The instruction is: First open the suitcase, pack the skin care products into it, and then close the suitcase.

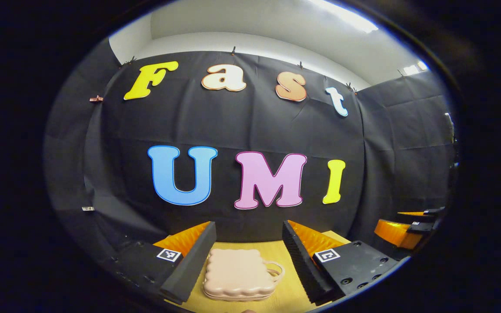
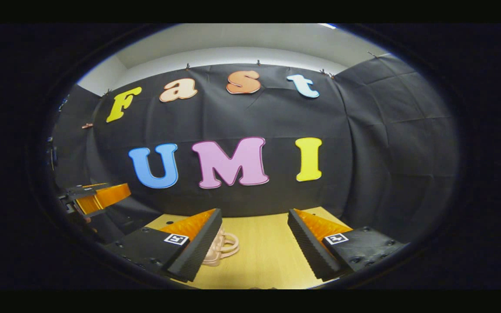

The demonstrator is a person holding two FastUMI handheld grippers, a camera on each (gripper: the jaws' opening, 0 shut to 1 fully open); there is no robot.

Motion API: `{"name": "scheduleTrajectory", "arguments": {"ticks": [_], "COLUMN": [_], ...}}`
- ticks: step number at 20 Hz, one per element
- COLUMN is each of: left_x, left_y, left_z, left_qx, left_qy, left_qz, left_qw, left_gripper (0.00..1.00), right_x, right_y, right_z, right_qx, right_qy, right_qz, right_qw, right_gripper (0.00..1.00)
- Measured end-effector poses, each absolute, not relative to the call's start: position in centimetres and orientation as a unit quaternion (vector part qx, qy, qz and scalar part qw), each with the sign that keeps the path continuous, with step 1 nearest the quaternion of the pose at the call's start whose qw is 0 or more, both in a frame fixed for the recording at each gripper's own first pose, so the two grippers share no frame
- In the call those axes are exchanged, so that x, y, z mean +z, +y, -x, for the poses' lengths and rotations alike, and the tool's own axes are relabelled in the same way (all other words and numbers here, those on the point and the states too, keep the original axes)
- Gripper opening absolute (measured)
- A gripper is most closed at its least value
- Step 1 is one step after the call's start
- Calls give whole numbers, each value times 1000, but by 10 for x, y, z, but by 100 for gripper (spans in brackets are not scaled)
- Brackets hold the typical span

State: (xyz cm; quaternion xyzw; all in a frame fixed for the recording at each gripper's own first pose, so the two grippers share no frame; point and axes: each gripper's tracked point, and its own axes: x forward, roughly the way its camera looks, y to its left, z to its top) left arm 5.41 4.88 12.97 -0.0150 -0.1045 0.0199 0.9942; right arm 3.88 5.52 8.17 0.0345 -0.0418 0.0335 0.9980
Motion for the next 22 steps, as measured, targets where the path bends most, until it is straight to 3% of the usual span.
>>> {"name": "scheduleTrajectory", "arguments": {"ticks": [8,22], "left_x": [107,94], "left_y": [19,16], "left_z": [-45,-26], "left_qx": [23,47], "left_qy": [-73,-82], "left_qz": [25,-23], "left_qw": [997,995], "left_gripper": [95,95], "right_x": [74,65], "right_y": [73,51], "right_z": [-24,-21], "right_qx": [95,84], "right_qy": [-40,-21], "right_qz": [-16,-16], "right_qw": [995,996], "right_gripper": [97,97]}}
